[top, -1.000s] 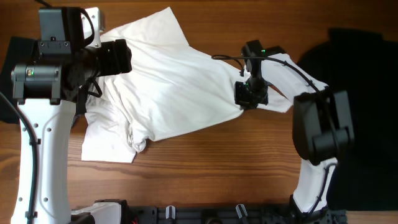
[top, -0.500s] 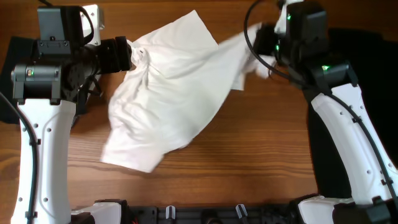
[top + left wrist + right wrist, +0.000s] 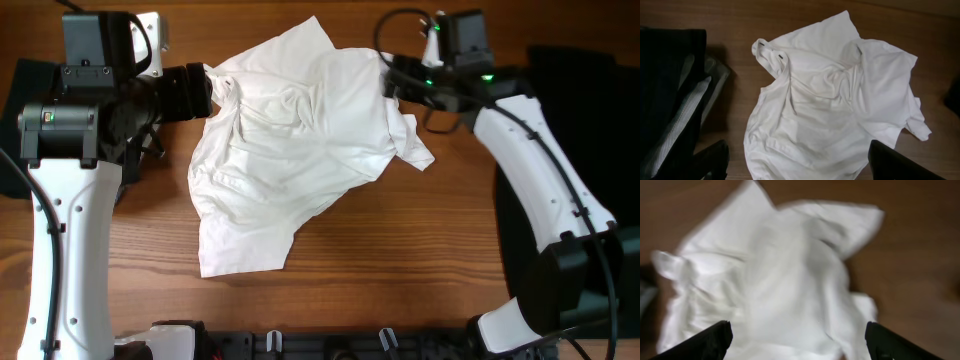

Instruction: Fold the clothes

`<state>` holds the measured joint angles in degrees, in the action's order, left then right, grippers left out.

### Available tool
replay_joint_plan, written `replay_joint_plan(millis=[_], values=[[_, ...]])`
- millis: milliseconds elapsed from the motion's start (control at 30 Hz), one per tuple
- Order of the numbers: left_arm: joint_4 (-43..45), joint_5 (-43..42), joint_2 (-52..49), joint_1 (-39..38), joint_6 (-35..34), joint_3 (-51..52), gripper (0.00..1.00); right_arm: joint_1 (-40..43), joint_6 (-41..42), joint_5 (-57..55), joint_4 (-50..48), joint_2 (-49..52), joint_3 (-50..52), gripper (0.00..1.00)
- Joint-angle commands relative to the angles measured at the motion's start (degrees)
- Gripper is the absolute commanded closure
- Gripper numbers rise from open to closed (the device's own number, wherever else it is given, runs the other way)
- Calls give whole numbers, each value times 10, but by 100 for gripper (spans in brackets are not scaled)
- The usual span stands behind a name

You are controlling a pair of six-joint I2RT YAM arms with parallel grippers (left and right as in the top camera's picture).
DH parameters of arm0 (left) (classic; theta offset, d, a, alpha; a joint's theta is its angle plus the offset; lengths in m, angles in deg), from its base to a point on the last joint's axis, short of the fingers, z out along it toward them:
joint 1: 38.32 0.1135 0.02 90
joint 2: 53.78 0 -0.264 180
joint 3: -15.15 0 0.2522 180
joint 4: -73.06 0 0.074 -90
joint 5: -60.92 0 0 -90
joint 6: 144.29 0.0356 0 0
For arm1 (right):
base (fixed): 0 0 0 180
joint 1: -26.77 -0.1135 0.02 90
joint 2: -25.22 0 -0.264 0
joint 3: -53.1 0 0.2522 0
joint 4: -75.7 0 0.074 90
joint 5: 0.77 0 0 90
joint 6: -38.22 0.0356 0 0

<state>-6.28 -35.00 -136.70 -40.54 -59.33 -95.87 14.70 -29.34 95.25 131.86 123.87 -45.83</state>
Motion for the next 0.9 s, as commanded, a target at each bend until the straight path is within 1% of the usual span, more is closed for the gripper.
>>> replay_joint_plan(millis=[0,67,100,133,200,267,300,333,367,400,433,567,633,667,700,733,867], values=[[0,-7,7,-3,3,-4,12,48,3,-79,108,-5,8,16],[0,-7,7,-3,3,-4,11,68,7,-70,153,-2,23,30],[0,-7,7,-3,3,-4,11,76,6,-53,164,1,37,33],[0,-7,7,-3,3,-4,11,82,2,-34,166,2,53,39],[0,-7,7,-3,3,-4,11,86,-2,6,152,4,91,45],[1,-7,7,-3,3,-4,10,83,-27,42,118,4,130,58],[2,-7,7,-3,3,-4,10,80,-28,49,88,4,161,60],[2,-7,7,-3,3,-4,10,79,-28,48,71,4,174,59],[2,-7,7,-3,3,-4,9,79,-28,47,45,5,190,54],[2,-7,7,-3,3,-4,9,79,-28,43,15,5,205,42],[2,-7,7,-3,3,-4,9,79,-28,36,-15,5,221,24],[2,-7,7,-3,3,-4,9,79,-30,-21,-107,5,269,24],[2,-7,7,-3,3,-4,9,78,-45,-15,-132,6,283,25],[2,-7,7,-3,3,-4,9,78,-59,-2,-145,6,290,28],[2,-7,7,-3,3,-4,9,78,-73,13,-155,6,297,36],[2,-7,7,-3,3,-4,9,78,-84,22,-164,6,303,39],[2,-7,7,-3,3,-4,9,78,-85,24,-170,6,326,42]])
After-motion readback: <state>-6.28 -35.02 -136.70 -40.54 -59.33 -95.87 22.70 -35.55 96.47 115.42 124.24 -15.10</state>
